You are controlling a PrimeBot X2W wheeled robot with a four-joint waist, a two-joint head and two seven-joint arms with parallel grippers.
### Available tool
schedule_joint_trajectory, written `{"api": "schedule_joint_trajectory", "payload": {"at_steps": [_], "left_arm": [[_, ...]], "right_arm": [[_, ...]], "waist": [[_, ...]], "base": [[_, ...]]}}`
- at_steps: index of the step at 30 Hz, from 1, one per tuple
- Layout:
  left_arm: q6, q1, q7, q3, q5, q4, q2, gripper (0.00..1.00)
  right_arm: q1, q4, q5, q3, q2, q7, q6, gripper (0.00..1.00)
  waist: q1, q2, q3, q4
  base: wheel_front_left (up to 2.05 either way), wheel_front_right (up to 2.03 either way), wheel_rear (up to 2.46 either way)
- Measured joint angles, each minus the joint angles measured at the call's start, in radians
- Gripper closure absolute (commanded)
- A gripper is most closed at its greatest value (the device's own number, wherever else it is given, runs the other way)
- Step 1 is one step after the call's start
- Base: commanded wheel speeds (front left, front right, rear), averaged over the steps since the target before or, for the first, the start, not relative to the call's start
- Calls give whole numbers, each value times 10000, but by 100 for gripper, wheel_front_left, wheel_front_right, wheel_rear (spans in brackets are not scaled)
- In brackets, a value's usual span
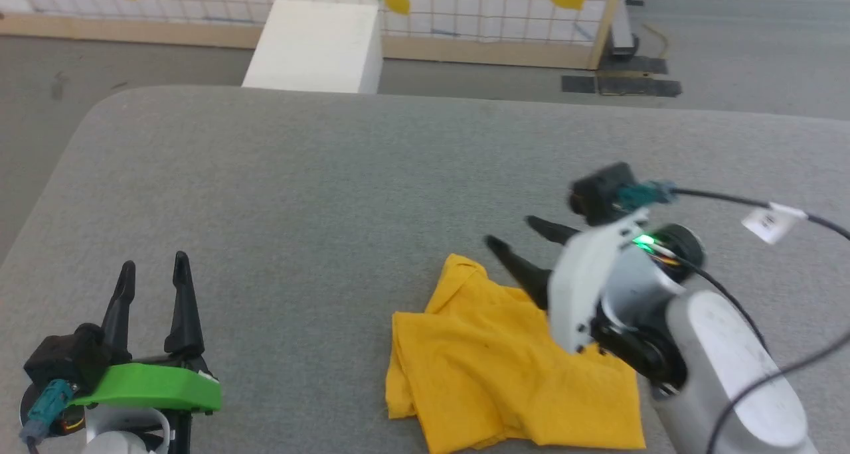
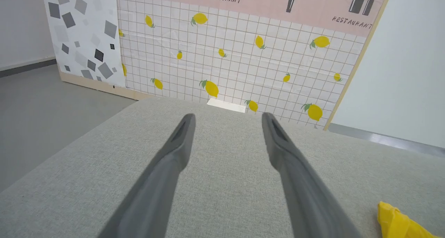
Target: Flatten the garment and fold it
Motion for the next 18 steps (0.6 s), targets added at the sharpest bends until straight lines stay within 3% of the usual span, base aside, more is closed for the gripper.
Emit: {"api": "schedule_joint_trajectory", "payload": {"at_steps": [9,18], "left_arm": [[458,66,-36,140,562,-274,-201,0],[343,159,-50,422,675,-428,-479,0]], "right_arm": [[2346,-514,-1994,-1785,-86,-8,0,0],[3257,188,-3342,-2295,355,660,0,0]], "waist": [[0,0,-44,-599],[0,0,293,-330]], "base": [[0,0,0],[0,0,0]]}}
